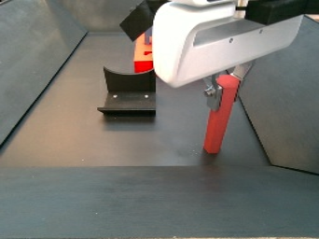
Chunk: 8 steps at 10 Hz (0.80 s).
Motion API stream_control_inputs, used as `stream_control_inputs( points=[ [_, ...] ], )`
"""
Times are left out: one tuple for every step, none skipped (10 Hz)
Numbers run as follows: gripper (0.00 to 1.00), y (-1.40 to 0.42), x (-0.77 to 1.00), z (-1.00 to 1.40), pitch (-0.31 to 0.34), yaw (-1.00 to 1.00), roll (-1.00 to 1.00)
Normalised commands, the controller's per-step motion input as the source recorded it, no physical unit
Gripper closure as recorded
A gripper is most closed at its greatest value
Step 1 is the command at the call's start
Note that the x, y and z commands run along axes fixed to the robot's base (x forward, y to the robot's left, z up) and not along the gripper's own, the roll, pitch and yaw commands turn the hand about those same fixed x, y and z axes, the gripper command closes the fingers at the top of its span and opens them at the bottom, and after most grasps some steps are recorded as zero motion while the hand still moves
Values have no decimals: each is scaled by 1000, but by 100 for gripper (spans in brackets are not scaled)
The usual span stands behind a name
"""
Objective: Pick up the hexagon object. Move up. Move to above the board. Insert the hexagon object.
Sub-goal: Pick up the hexagon object, then move up.
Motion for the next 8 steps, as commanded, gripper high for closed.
stream_control_inputs(
  points=[
    [100, 0, 0, 0, 0, 0, 0],
    [100, 0, 0, 0, 0, 0, 0],
    [100, 0, 0, 0, 0, 0, 0],
    [100, 0, 0, 833, 0, 0, 0],
    [100, 1, 53, 890, -33, 13, 6],
    [100, -1, 6, 749, 20, 13, 13],
    [100, 3, 0, 608, 46, 13, 31],
    [100, 3, 1, 459, 69, 13, 49]
  ],
)
